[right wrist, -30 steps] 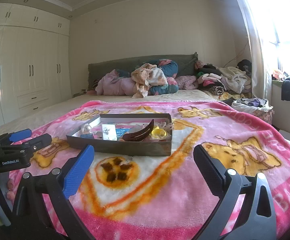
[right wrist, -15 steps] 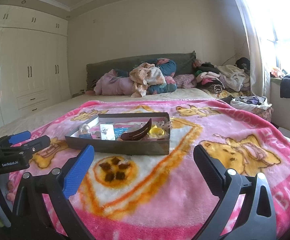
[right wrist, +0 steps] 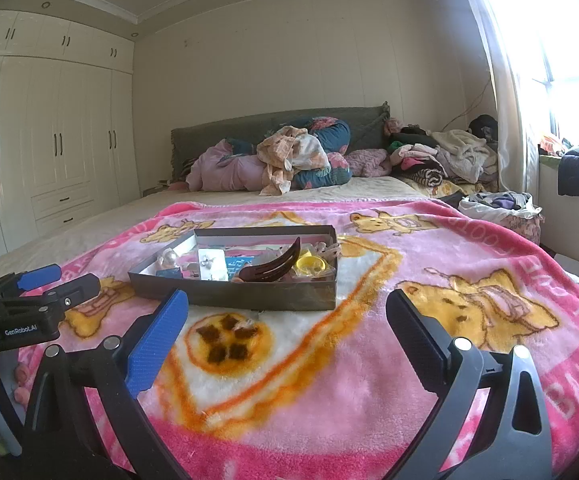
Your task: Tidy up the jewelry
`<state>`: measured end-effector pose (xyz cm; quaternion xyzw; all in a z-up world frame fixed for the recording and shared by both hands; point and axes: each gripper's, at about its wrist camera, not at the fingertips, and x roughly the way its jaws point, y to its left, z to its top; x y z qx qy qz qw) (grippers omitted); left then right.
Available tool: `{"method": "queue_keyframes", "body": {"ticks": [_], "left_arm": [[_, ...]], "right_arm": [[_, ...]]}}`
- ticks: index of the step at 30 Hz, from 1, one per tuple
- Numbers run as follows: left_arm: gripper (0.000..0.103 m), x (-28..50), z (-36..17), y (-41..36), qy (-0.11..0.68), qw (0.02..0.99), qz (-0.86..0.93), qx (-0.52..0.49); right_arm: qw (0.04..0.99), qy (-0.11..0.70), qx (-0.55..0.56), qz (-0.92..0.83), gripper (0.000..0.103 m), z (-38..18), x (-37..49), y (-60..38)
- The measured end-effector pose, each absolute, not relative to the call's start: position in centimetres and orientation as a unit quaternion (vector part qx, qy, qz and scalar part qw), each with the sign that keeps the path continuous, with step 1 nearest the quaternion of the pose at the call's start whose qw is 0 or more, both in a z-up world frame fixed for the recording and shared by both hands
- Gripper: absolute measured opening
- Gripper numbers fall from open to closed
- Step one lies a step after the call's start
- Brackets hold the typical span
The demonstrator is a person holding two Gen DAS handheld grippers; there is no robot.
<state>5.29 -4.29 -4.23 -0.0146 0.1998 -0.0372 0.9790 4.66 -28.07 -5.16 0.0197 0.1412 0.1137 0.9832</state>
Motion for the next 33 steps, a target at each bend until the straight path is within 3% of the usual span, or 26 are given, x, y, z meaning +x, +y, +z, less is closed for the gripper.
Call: {"method": "queue_keyframes", "body": {"ticks": [33], "left_arm": [[0.092, 5.3, -4.39, -4.46, 0.199, 0.979, -0.037, -0.011]], "right_arm": [[0.984, 0.139, 0.017, 0.113, 0.097, -5.06, 4.61, -28.2]]}}
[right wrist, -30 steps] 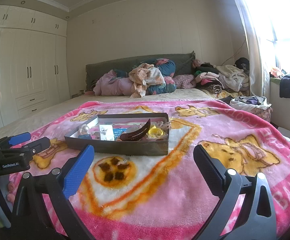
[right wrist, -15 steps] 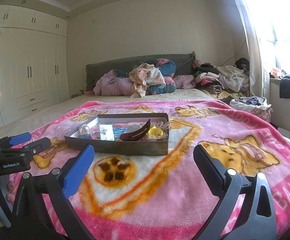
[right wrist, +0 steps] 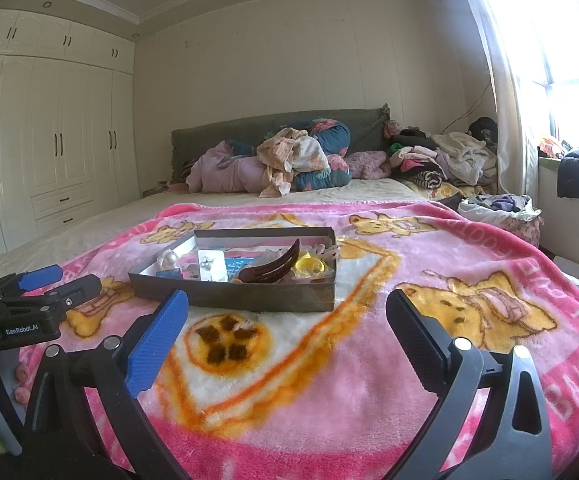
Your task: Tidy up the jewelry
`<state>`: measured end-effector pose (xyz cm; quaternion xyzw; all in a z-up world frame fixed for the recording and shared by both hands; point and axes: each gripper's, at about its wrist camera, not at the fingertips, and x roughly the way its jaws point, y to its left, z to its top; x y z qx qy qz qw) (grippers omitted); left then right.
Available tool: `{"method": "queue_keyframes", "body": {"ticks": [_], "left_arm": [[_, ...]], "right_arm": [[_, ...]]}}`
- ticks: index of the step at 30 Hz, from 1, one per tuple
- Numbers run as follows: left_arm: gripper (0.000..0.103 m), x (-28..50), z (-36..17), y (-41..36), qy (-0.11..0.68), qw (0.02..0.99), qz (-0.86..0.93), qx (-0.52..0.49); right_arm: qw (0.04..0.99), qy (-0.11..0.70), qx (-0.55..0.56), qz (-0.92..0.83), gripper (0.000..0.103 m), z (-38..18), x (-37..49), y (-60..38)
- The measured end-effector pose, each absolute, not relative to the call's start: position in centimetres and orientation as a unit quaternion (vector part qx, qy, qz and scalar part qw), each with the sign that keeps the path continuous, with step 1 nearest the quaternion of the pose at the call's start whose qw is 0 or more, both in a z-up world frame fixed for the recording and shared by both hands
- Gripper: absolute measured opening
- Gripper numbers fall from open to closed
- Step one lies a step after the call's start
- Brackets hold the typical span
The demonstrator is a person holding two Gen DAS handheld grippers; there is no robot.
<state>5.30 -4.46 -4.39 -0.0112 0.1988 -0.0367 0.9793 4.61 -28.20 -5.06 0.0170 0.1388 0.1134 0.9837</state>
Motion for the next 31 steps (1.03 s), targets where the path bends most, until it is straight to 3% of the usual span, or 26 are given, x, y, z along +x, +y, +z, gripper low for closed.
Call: {"method": "queue_keyframes", "body": {"ticks": [23, 31], "left_arm": [[0.092, 6.5, -5.2, -3.8, 0.234, 0.972, -0.022, -0.021], [0.092, 15.1, -4.6, 7.6, 0.299, 0.947, 0.108, -0.051]], "right_arm": [[0.983, 0.149, 0.037, 0.099, 0.096, -4.5, 5.4, -30.0], [0.945, 0.282, 0.142, -0.088, 0.096, -5.3, 17.2, -42.9]]}}
